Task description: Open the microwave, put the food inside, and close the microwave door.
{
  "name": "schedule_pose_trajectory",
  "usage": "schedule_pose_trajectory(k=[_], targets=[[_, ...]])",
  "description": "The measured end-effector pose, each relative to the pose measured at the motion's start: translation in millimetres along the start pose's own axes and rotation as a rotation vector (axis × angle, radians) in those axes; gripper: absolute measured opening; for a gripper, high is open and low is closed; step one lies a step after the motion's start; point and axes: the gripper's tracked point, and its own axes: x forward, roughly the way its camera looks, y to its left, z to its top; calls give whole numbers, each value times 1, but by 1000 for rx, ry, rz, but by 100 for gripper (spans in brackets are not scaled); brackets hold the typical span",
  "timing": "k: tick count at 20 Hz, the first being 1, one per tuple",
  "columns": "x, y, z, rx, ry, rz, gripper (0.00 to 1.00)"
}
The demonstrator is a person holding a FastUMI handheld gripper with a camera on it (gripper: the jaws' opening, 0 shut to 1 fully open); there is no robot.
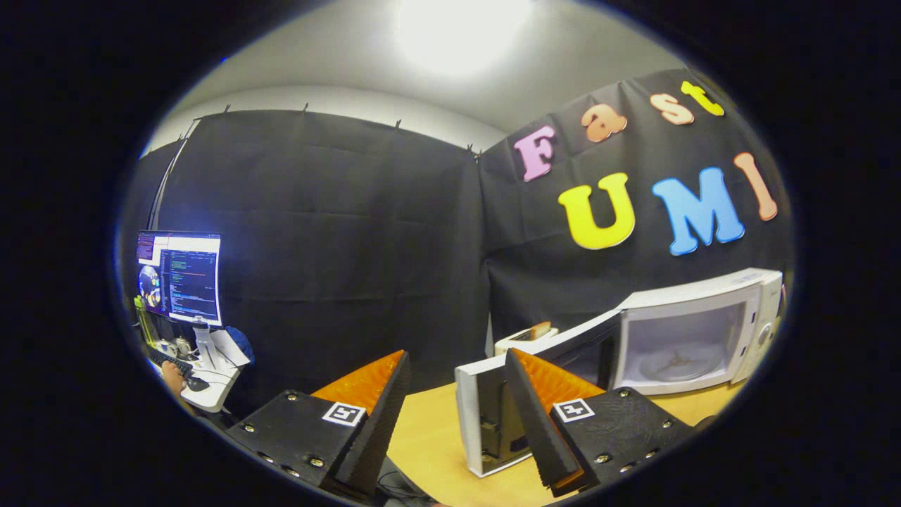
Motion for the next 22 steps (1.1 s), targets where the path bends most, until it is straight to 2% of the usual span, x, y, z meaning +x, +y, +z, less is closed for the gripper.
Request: schedule_pose_trajectory(k=[5, 9, 13, 18, 22], targets=[[-69, -112, 18, -72, -13, -288, 82], [-126, -178, 19, -131, 14, -464, 82], [-173, -220, 8, -149, 77, -582, 82], [-231, -265, -36, -54, 170, -749, 82], [-250, -269, -66, 8, 216, -774, 80]])
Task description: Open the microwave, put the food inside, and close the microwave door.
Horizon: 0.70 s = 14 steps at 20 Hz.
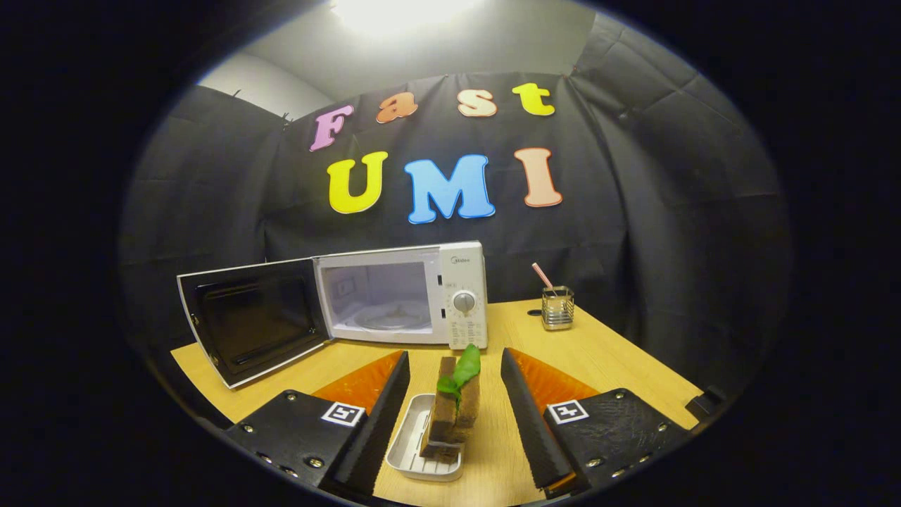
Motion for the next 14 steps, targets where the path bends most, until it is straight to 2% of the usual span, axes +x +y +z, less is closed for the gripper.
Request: schedule_pose_trajectory(k=[2, 4, 7, 8, 9, 11, 12, 13, 14], targets=[[4, -6, -12, 1, 20, -21, 79], [6, -5, -27, -6, 57, -25, 68], [10, -5, -41, 12, 98, -29, 68], [10, -3, -40, 29, 99, -19, 61], [10, -1, -41, 39, 100, -10, 44], [11, 6, -45, 14, 105, 8, 40], [12, 10, -44, -6, 109, 22, 29], [12, 7, -43, -24, 108, 7, 28], [15, 7, -39, -26, 108, 12, 17]])
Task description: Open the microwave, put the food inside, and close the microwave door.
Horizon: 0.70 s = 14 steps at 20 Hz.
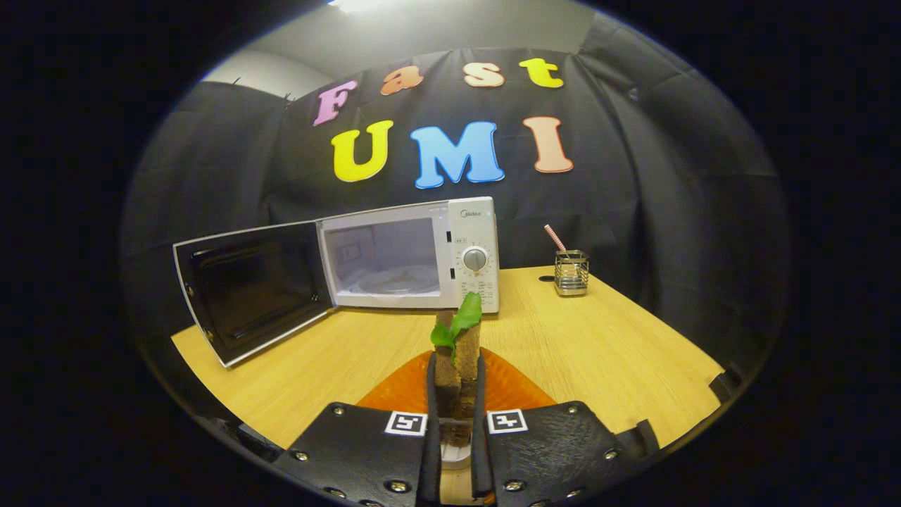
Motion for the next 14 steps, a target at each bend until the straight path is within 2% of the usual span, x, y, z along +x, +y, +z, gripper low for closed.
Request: schedule_pose_trajectory(k=[4, 7, 11, 14], targets=[[-6, 20, 19, 31, -11, 54, 16], [-1, 24, 39, -4, -49, 49, 17], [16, 43, 73, 19, -101, 94, 16], [37, 66, 97, 66, -139, 158, 16]])
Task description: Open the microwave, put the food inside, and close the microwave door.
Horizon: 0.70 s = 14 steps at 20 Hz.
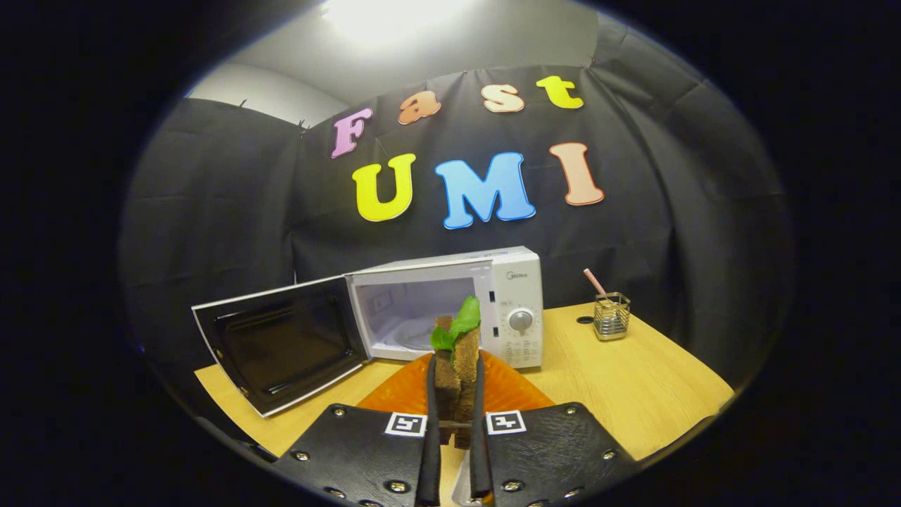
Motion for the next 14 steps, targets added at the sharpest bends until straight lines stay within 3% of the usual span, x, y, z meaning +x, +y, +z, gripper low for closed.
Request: schedule_pose_trajectory(k=[5, 10, 14], targets=[[56, 26, 7, 95, -12, 77, 16], [113, 37, -2, 402, 9, 111, 16], [148, 33, -13, 585, -9, 68, 16]])
